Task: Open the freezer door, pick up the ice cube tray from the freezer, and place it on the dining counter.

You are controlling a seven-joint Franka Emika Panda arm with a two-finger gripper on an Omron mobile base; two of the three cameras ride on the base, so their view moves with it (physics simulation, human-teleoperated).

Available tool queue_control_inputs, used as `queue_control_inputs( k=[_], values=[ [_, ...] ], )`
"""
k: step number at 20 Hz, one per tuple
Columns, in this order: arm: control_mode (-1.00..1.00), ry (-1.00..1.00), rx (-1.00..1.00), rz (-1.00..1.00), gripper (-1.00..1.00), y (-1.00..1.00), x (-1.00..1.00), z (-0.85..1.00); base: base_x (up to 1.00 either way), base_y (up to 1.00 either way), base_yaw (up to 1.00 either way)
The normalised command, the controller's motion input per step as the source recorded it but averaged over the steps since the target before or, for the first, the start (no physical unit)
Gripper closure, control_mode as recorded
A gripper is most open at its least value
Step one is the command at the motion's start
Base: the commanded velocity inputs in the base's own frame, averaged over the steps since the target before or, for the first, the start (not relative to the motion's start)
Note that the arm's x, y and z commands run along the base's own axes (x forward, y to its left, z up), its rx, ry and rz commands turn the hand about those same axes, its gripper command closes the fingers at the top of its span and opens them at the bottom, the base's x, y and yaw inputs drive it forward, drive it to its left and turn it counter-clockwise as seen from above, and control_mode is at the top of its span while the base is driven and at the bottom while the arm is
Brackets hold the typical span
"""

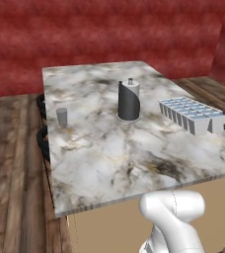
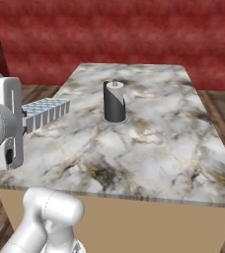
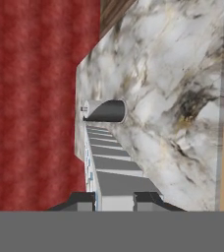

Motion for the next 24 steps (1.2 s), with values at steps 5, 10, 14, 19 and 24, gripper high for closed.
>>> queue_control_inputs(
  k=[5, 10, 14, 19, 24],
  values=[
    [-1.0, 0.0, 0.0, 0.0, 1.0, 0.0, 0.27, -0.04, 0.05, 0.0, 0.0],
    [-1.0, 0.03, 0.0, 0.04, 1.0, 0.0, 0.38, -0.26, 0.0, 0.0, 0.0],
    [-1.0, 0.04, 0.0, 0.08, 1.0, 0.0, 0.43, -0.34, 0.0, 0.0, 0.0],
    [-1.0, 0.04, 0.0, 0.08, 1.0, 0.0, 0.4, -0.37, 0.0, 0.0, 0.0],
    [-1.0, 0.04, 0.0, 0.08, 1.0, 0.0, 0.38, -0.39, 0.0, 0.0, 0.0]
  ],
)
